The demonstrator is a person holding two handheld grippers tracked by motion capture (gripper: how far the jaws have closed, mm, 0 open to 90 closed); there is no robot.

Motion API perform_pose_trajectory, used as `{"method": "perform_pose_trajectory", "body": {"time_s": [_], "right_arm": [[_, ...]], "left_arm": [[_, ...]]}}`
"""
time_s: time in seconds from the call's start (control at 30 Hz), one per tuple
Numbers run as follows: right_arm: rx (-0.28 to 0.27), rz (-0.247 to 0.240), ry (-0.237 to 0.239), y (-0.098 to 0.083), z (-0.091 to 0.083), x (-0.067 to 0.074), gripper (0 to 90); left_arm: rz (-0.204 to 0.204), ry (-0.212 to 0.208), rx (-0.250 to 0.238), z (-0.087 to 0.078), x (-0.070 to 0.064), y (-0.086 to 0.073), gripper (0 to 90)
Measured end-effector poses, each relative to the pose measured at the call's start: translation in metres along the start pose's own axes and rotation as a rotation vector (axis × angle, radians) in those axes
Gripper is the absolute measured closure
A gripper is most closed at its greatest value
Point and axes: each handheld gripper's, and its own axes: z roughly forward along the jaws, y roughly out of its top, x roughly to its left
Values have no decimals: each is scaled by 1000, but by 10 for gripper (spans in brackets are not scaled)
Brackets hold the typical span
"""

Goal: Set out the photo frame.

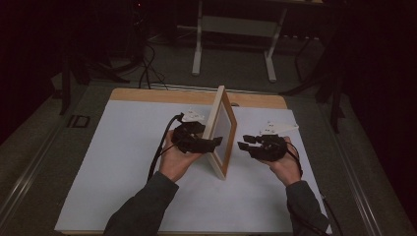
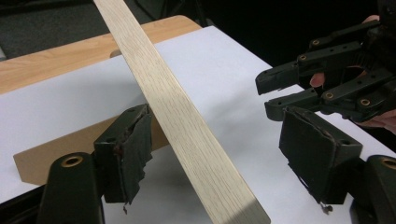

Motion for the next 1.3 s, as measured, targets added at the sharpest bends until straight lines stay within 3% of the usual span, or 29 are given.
{"method": "perform_pose_trajectory", "body": {"time_s": [0.43,0.53,0.7,0.9,1.3], "right_arm": [[-6,2,-9,0,-2,-1,613],[-8,2,-12,0,-2,-2,613],[-7,9,-15,-1,-3,-4,612],[-10,12,-17,-3,-3,-4,612],[2,15,-16,-7,2,-4,611]], "left_arm": [[-15,-3,27,13,-7,-14,237],[-17,-14,33,15,-8,-16,278],[-9,17,29,18,-12,-24,368],[-46,18,20,19,-7,-33,548],[-39,57,0,16,-9,-34,580]]}}
